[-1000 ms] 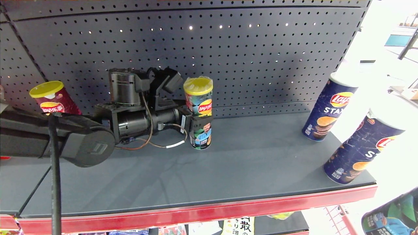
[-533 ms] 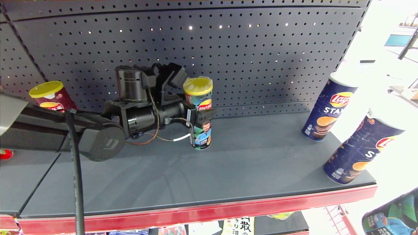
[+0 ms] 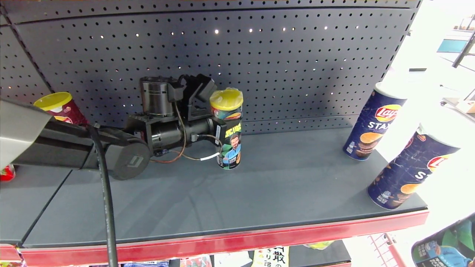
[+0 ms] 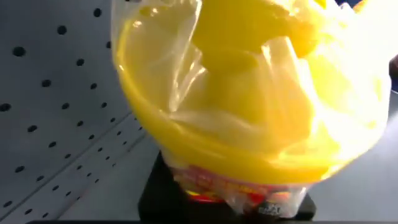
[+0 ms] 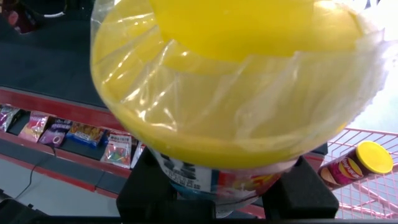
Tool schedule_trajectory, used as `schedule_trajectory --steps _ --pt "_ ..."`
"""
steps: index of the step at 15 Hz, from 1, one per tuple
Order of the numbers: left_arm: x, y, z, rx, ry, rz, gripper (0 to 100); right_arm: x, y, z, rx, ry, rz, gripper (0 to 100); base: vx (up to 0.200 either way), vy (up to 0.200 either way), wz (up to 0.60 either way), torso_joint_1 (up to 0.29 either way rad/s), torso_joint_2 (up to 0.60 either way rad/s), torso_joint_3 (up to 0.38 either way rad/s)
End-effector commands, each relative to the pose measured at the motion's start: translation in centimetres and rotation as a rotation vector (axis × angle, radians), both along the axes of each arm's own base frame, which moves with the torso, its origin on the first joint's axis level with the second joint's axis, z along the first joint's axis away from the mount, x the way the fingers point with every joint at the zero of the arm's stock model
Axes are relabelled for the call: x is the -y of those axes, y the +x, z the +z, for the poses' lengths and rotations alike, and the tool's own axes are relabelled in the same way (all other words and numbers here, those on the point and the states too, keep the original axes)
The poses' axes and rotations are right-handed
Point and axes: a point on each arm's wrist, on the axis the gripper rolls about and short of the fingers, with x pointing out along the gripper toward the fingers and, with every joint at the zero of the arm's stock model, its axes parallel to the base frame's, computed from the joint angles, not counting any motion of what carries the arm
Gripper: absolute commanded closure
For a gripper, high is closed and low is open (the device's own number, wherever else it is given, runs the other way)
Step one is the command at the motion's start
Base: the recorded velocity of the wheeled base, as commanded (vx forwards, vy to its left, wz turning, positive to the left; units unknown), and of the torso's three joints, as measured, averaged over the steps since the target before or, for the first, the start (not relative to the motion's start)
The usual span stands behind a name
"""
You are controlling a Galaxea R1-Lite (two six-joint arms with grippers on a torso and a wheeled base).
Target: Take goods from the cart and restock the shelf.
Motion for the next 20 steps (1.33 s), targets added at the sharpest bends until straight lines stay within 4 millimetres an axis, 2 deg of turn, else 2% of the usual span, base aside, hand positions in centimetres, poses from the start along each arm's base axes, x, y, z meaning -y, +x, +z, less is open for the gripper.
schedule_trajectory --steps 1,3,6,9,15,20 --pt "-0.5 -0.3 0.7 0.01 -0.012 -0.009 100 0.0 0.0 0.1 0.004 0.002 0.004 100 0.0 0.0 0.0 0.0 0.0 0.0" --pt "-1.1 -0.7 1.6 0.024 -0.029 -0.053 100 0.0 0.0 0.1 0.004 0.002 0.005 100 0.0 0.0 0.0 0.0 0.0 0.0" --pt "-1.9 -2.5 2.5 0.028 -0.042 -0.141 100 0.0 0.0 0.1 0.001 0.003 0.003 100 0.0 0.0 0.0 0.0 0.0 0.0" --pt "-2.5 -4.1 2.5 0.02 -0.041 -0.212 100 0.0 0.1 0.1 -0.001 0.002 0.003 100 0.0 0.0 0.0 0.0 0.0 0.0" --pt "-2.9 -5.9 0.0 0.056 0.055 -0.396 100 0.0 0.1 0.1 -0.001 0.002 0.002 100 0.0 0.0 0.0 0.0 0.0 0.0" --pt "-2.8 -6.8 -0.6 0.026 0.041 -0.489 100 0.0 0.1 0.1 0.001 0.003 0.002 100 0.0 0.0 0.0 0.0 0.0 0.0"
